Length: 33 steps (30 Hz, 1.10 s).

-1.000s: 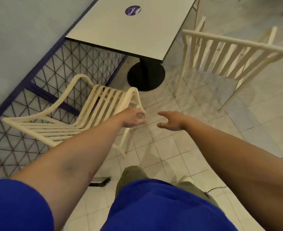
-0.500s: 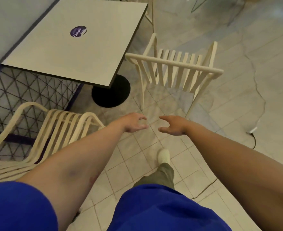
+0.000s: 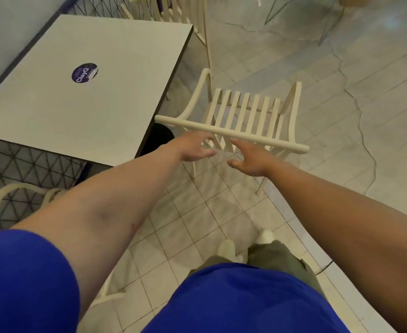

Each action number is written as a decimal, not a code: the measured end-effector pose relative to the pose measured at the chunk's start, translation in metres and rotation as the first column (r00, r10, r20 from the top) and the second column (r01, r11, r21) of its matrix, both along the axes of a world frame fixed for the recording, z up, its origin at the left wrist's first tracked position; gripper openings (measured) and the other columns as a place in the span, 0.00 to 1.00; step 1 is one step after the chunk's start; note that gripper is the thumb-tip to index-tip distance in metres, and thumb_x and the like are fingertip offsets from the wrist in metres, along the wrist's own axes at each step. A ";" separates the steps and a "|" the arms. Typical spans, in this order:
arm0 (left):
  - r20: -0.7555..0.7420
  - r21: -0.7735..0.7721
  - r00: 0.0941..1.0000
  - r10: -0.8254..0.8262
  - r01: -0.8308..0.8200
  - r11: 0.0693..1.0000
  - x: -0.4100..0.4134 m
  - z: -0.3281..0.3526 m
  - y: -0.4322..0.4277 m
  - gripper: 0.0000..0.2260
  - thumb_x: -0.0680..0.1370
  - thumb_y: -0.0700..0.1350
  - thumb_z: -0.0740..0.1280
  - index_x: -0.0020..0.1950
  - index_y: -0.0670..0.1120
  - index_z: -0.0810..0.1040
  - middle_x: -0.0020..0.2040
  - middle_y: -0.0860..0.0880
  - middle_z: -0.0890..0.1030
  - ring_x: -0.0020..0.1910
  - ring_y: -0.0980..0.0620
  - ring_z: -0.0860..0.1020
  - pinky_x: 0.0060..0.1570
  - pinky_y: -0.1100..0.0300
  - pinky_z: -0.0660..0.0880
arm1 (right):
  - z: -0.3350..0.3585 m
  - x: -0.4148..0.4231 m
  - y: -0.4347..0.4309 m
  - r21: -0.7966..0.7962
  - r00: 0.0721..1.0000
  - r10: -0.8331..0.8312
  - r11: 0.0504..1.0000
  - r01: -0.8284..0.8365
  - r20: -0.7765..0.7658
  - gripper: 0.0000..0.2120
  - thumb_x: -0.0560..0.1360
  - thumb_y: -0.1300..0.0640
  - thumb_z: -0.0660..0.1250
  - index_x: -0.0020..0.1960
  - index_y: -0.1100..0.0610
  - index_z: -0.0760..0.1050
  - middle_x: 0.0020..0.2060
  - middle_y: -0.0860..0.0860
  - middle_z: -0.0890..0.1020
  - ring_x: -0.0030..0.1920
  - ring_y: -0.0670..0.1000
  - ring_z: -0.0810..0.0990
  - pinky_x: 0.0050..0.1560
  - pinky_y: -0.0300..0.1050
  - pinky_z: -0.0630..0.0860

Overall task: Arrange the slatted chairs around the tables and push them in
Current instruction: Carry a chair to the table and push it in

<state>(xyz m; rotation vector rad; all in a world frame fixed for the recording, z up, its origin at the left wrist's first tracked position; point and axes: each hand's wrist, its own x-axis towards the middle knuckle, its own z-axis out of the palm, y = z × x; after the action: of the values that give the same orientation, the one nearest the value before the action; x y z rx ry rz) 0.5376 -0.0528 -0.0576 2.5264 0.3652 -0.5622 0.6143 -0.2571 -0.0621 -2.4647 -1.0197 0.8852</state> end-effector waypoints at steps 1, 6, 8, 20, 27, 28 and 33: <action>0.006 -0.009 1.000 0.006 -0.005 1.000 0.010 -0.001 0.004 0.28 0.77 0.60 0.69 0.75 0.50 0.70 0.73 0.49 0.72 0.72 0.48 0.70 0.70 0.48 0.68 | -0.005 0.012 0.005 0.001 1.000 0.002 1.000 -0.003 0.016 0.35 0.78 0.43 0.65 0.79 0.53 0.55 0.76 0.54 0.64 0.75 0.58 0.64 0.72 0.54 0.63; -0.016 0.041 0.999 0.034 -0.033 0.999 0.052 -0.014 0.019 0.29 0.78 0.58 0.69 0.77 0.50 0.67 0.73 0.49 0.71 0.70 0.48 0.71 0.69 0.49 0.68 | -0.026 0.061 0.027 -0.088 0.995 0.070 0.994 -0.063 0.076 0.35 0.77 0.42 0.63 0.79 0.52 0.55 0.71 0.56 0.69 0.68 0.61 0.69 0.65 0.60 0.70; -0.042 0.070 0.999 0.032 -0.029 0.997 0.067 -0.024 0.024 0.30 0.78 0.58 0.69 0.77 0.50 0.66 0.74 0.50 0.70 0.70 0.47 0.70 0.69 0.49 0.68 | -0.035 0.079 0.032 -0.126 0.993 0.112 0.986 -0.106 0.043 0.35 0.77 0.43 0.64 0.79 0.52 0.54 0.70 0.56 0.70 0.66 0.60 0.71 0.64 0.59 0.71; -0.384 0.199 0.907 -0.170 0.261 0.945 0.122 -0.063 0.046 0.23 0.78 0.50 0.67 0.73 0.60 0.70 0.66 0.52 0.77 0.66 0.47 0.74 0.64 0.48 0.65 | -0.074 0.137 0.037 -0.261 0.967 0.141 0.945 -0.196 -0.214 0.34 0.76 0.60 0.66 0.78 0.45 0.59 0.65 0.55 0.75 0.57 0.56 0.76 0.51 0.48 0.72; -0.491 0.101 0.837 -0.240 0.329 0.939 0.135 -0.073 0.081 0.33 0.79 0.38 0.62 0.74 0.70 0.64 0.70 0.51 0.74 0.58 0.47 0.76 0.50 0.52 0.75 | -0.089 0.134 0.041 -0.372 0.983 0.051 0.921 -0.113 -0.174 0.32 0.75 0.62 0.66 0.75 0.43 0.63 0.60 0.53 0.77 0.54 0.55 0.77 0.55 0.51 0.76; -0.513 0.098 0.822 -0.246 0.341 0.935 0.137 -0.074 0.085 0.35 0.78 0.36 0.61 0.75 0.71 0.62 0.71 0.51 0.72 0.55 0.48 0.76 0.48 0.54 0.74 | -0.089 0.134 0.042 -0.374 0.987 0.045 0.922 -0.100 -0.153 0.32 0.75 0.62 0.66 0.75 0.43 0.64 0.60 0.53 0.77 0.54 0.55 0.77 0.55 0.51 0.77; -0.537 0.065 0.783 -0.313 0.409 0.910 0.142 -0.072 0.089 0.38 0.78 0.33 0.60 0.77 0.69 0.59 0.73 0.49 0.70 0.47 0.49 0.72 0.47 0.53 0.76 | -0.086 0.133 0.046 -0.408 0.992 0.049 0.908 -0.092 -0.114 0.32 0.75 0.64 0.64 0.75 0.45 0.64 0.61 0.53 0.77 0.56 0.55 0.77 0.56 0.50 0.76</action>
<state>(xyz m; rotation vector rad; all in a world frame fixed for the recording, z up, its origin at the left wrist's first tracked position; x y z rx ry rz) 0.6794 0.0358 -0.1296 2.5948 0.1070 -1.4390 0.7471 -0.2111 -0.1486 -2.6955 -0.9722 1.3588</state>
